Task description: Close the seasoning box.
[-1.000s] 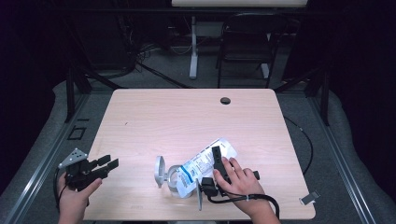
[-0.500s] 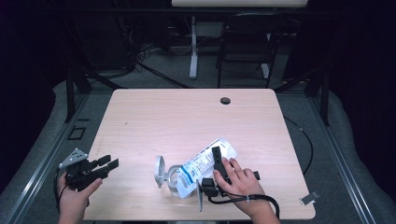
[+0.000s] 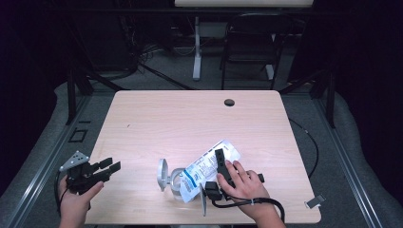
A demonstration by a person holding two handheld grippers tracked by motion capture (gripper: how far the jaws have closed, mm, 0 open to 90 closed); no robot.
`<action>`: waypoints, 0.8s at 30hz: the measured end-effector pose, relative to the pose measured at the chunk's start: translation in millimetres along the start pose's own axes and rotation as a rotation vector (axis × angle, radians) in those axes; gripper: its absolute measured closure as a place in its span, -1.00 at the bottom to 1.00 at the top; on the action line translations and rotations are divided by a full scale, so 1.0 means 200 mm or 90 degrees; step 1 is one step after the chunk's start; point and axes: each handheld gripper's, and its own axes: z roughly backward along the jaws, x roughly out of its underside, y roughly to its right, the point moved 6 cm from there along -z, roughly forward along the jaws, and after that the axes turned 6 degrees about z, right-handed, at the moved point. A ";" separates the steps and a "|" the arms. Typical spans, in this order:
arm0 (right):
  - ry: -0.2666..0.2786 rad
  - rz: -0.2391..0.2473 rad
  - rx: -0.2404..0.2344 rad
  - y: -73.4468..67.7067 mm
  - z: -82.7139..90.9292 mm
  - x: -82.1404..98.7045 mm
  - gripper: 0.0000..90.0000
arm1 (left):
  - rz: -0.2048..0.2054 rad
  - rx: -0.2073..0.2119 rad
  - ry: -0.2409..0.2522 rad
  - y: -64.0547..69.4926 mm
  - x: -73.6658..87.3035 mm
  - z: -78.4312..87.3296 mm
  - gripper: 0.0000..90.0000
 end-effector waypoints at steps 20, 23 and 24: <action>0.004 0.001 0.003 0.00 0.00 0.00 0.25 | 0.003 -0.001 -0.002 -0.01 0.00 0.00 0.23; 0.007 0.001 0.003 0.01 0.00 0.00 0.26 | 0.002 -0.001 -0.002 -0.01 0.00 0.00 0.24; 0.008 0.002 0.004 0.01 0.00 0.00 0.26 | 0.002 0.000 -0.002 0.00 0.00 0.00 0.24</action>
